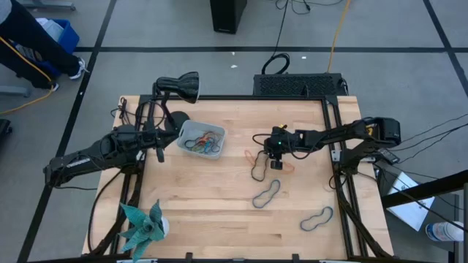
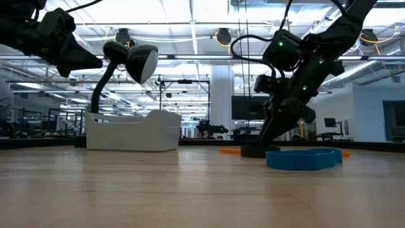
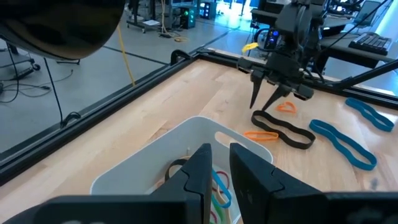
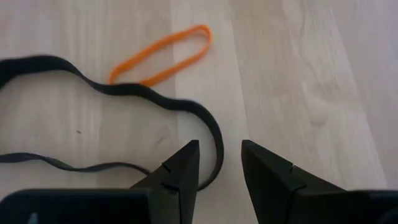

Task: Pick and place rubber bands into bin
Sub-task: Put the black rubber band into the gray bin

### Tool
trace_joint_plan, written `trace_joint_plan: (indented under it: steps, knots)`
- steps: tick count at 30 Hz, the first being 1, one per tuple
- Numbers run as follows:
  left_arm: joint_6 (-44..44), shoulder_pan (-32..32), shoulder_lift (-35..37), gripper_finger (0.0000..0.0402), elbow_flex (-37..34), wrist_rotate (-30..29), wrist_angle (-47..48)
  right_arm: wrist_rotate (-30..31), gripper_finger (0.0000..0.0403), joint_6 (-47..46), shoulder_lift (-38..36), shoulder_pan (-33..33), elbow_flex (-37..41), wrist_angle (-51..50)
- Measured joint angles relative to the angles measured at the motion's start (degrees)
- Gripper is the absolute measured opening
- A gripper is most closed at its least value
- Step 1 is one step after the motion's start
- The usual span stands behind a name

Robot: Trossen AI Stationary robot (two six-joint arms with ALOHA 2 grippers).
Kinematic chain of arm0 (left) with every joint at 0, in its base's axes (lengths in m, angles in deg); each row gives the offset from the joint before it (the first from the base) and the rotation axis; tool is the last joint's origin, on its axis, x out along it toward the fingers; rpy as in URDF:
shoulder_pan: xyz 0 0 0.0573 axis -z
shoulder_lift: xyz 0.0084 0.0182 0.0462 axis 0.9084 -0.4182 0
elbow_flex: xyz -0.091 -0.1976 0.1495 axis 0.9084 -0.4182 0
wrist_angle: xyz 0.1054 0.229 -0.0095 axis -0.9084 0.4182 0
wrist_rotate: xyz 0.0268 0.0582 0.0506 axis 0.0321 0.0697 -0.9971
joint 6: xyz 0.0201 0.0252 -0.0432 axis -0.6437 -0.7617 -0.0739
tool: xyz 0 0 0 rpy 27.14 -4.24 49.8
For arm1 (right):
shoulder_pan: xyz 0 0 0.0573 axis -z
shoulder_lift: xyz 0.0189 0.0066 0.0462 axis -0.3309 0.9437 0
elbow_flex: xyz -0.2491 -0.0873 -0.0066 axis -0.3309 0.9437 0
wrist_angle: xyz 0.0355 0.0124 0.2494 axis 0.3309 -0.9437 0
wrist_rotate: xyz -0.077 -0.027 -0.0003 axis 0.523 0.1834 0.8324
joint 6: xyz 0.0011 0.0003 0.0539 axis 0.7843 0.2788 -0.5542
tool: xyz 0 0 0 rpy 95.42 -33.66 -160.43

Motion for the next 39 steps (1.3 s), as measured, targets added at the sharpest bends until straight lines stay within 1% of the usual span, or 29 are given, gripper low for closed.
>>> trace_joint_plan:
  steps: [3, 8, 11, 15, 23, 25, 27, 30, 34, 36, 39]
  knots:
    - [0.11, -0.01, 0.00, 0.0063, 0.00, -0.06, 0.01, -0.01, 0.0114, -0.35, 1.33, 0.46, -0.10, -0.12]
    - [-0.07, -0.01, 0.00, 0.0063, 0.00, -0.08, 0.00, -0.37, 0.0114, -3.42, 1.49, 1.49, -0.13, -0.55]
    - [-0.13, 0.00, 0.00, 0.0063, 0.00, -0.10, 0.00, -3.72, 0.0107, -4.11, 1.50, 2.42, -0.13, -1.45]
    - [-0.15, 0.00, 0.00, 0.0063, 0.00, -0.12, -0.01, -6.00, 0.0082, -4.39, 1.53, 3.00, -0.13, -2.37]
    - [-0.11, 0.00, 0.00, 0.0063, 0.00, -0.15, 0.01, -6.00, 0.0016, -2.91, 1.53, 3.09, -0.13, -2.16]
    - [-0.11, 0.00, 0.00, 0.0063, 0.00, -0.15, 0.01, -5.79, 0.0005, -2.81, 1.53, 3.28, -0.13, -2.11]
    - [-0.11, 0.00, 0.00, 0.0063, 0.00, -0.15, 0.00, -4.82, 0.0006, -3.00, 1.53, 3.30, -0.13, -2.09]
    - [-0.13, 0.00, 0.00, 0.0063, 0.00, -0.17, 0.01, -1.57, 0.0003, -2.88, 1.53, 3.24, -0.13, -1.94]
    - [-0.05, -0.02, 0.00, 0.0063, 0.00, -0.17, -0.20, -1.30, 0.0002, -2.37, 1.53, 3.24, -0.20, -0.39]
    - [-0.04, 0.00, 0.00, 0.0063, 0.00, -0.17, -0.88, -1.31, 0.0002, -1.73, 1.26, 3.24, -0.70, -1.18]
    - [0.05, -0.02, 0.00, 0.0063, 0.00, -0.18, -2.37, -1.30, 0.0001, -0.92, -1.09, 3.24, -2.04, -2.09]
